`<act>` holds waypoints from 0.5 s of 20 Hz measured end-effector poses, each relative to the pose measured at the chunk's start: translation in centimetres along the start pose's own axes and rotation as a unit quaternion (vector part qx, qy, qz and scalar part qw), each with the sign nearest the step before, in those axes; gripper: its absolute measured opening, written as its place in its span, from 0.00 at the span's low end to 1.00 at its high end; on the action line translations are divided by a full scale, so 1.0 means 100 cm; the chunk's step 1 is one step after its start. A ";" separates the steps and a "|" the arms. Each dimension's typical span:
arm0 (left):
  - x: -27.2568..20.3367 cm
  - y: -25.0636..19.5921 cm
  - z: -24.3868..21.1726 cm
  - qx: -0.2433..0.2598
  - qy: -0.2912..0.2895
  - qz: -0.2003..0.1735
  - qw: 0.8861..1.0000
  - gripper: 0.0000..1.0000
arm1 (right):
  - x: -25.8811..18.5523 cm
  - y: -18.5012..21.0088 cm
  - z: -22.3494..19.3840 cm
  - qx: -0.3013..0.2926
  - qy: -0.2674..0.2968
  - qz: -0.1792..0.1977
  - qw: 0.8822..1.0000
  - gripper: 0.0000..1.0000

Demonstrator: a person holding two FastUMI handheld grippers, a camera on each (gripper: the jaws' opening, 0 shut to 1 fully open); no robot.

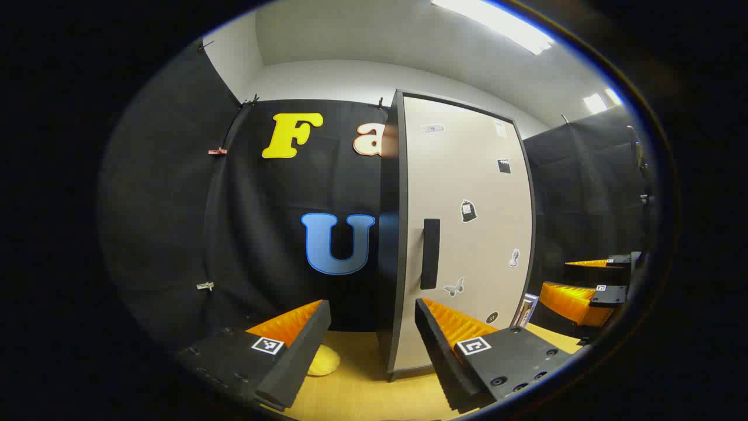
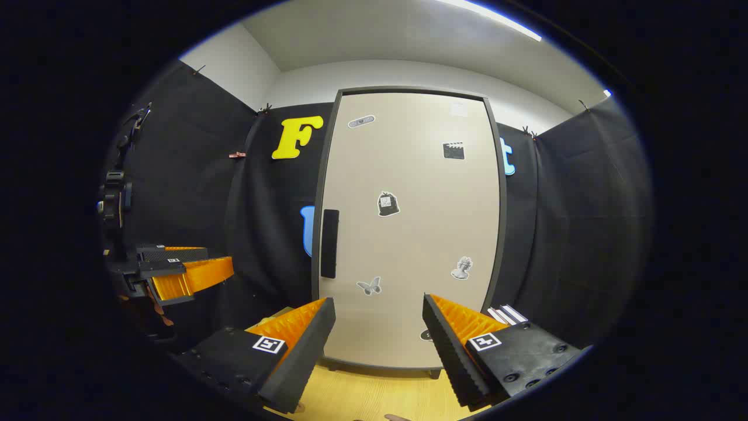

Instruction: Open the cabinet door with the right hand, grasp the bottle in the cabinet with the left hand and place it on the coaster, then close the cabinet door with the right hand.

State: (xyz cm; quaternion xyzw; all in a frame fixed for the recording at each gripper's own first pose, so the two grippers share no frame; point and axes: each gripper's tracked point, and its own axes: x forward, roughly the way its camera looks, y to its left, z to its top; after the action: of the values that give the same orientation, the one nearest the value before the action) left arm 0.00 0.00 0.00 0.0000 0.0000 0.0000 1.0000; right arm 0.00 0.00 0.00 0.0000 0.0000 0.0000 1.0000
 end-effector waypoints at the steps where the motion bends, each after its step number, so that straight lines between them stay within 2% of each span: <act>1: 0.000 0.000 0.000 0.001 0.001 0.000 1.000 0.92 | 0.000 0.002 0.001 0.000 -0.002 0.004 1.000 0.98; 3: 0.001 -0.001 -0.001 0.002 0.003 -0.004 1.000 0.92 | 0.000 0.007 0.005 -0.009 -0.011 0.011 1.000 0.98; 10: 0.002 0.001 -0.005 -0.002 0.005 -0.014 1.000 0.92 | 0.003 0.010 0.012 -0.016 -0.026 0.002 1.000 0.98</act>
State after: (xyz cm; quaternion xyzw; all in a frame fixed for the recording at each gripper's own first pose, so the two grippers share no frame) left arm 0.25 0.14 -0.47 -0.0016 0.0049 -0.0136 0.9999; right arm 0.29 1.04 1.25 -0.0158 -0.0257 0.0020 0.9995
